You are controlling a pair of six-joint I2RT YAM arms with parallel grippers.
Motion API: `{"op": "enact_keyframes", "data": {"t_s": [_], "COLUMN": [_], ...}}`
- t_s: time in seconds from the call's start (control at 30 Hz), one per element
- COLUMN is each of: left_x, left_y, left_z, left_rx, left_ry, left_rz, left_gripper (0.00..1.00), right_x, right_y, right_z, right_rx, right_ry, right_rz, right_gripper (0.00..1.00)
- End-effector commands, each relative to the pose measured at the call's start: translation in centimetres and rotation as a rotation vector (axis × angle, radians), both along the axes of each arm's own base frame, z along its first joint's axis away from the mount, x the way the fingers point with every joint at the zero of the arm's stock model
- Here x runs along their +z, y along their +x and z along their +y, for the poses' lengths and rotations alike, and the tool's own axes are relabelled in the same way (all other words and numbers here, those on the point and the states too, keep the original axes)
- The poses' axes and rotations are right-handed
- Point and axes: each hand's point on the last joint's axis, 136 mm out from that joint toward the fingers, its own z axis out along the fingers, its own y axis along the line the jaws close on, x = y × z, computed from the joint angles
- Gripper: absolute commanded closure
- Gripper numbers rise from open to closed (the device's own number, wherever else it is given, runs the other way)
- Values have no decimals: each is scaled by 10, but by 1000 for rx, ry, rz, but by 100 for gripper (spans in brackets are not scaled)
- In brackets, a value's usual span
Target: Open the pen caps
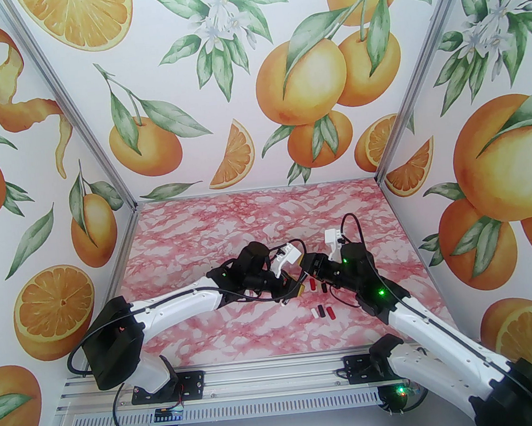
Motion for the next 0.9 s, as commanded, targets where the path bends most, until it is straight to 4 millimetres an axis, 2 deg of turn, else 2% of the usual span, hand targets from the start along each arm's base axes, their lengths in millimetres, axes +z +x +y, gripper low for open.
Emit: {"op": "enact_keyframes", "data": {"t_s": [0.0,0.33,0.6,0.7,0.77,0.87], "left_x": [5,-12,-11,-7,2,21], "left_y": [3,-21,-34,-37,-37,-33], "left_z": [15,18,23,25,26,30], "left_rx": [33,29,15,18,28,53], "left_ry": [89,241,230,206,172,92], "left_rz": [-112,-249,-243,-223,-207,-184], "left_gripper": [94,96,98,98,98,98], "right_x": [1,8,12,16,8,-24], "right_y": [14,30,38,38,32,12], "right_z": [-32,-69,-79,-72,-68,-75], "right_rx": [-170,-360,-396,-339,-276,-206], "right_ry": [-73,-150,-159,-148,-199,-344], "right_rz": [15,42,43,8,9,87], "right_gripper": [88,88,89,89,88,88]}}
